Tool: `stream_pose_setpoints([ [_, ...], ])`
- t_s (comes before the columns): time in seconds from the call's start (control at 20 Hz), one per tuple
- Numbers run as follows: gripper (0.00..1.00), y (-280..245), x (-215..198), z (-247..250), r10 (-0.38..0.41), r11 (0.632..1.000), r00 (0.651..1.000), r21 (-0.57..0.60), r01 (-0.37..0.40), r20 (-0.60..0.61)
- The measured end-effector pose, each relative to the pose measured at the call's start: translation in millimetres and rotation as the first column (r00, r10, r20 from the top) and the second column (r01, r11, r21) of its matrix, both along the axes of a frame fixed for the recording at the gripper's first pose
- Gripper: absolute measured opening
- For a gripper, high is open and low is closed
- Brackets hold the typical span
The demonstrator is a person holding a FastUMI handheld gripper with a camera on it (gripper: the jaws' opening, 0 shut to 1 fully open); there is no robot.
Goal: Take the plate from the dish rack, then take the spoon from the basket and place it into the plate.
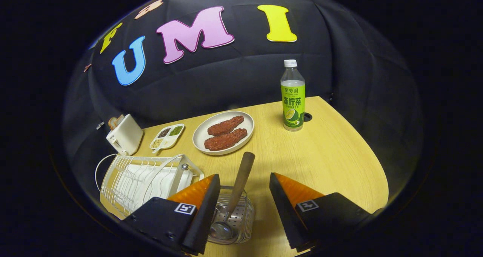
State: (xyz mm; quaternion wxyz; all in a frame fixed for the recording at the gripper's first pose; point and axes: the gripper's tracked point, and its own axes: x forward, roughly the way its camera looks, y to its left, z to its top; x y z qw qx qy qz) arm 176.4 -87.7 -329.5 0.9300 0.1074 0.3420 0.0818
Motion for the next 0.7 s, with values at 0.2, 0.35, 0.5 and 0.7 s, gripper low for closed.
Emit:
stream_pose_setpoints([
  [0.2,0.81,4.7,0.3,-2.1,0.011,0.999,1.000,0.035,-0.011,-0.013],
  [0.35,0.81,8.0,-6.2,1.3,0.039,0.998,0.999,0.043,-0.039,-0.016],
  [0.5,0.81,13.3,-8.1,3.9,0.065,0.997,0.998,0.044,-0.064,-0.004],
  [0.7,0.76,21.7,-8.0,4.2,0.062,0.994,0.998,0.097,-0.059,-0.025],
])
